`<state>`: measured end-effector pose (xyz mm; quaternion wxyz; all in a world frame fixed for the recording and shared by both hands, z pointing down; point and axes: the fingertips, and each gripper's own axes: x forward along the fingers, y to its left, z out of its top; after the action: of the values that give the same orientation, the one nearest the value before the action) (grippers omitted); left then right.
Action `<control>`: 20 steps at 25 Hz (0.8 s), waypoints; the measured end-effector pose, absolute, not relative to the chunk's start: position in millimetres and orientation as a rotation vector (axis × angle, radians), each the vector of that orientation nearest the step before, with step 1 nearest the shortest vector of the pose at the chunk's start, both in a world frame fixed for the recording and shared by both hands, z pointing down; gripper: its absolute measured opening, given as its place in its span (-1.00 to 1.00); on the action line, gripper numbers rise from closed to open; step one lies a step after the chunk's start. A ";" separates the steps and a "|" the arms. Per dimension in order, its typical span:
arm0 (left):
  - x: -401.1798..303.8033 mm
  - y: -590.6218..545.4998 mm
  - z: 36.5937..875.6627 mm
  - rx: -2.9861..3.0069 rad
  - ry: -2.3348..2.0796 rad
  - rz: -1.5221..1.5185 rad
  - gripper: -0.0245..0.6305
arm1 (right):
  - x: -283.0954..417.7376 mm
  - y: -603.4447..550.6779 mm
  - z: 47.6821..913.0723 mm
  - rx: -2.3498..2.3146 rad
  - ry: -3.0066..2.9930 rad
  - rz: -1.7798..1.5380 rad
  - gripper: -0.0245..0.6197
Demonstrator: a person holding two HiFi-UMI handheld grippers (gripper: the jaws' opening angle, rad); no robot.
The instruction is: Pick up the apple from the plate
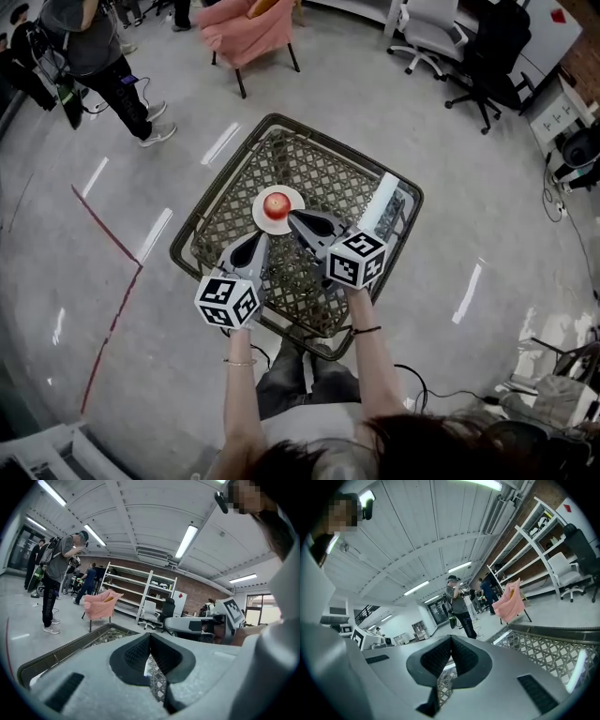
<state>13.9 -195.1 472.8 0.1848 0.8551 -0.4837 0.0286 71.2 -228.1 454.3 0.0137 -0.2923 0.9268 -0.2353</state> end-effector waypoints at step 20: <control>16.8 -238.6 545.0 2.410 -1.248 0.177 -0.89 | 70.2 -272.7 526.6 -0.956 2.953 -0.771 -0.90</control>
<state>16.8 -238.6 545.0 0.2091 0.8665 -0.4488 0.0635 70.2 -272.7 526.6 -0.0282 -0.2989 0.9229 -0.2411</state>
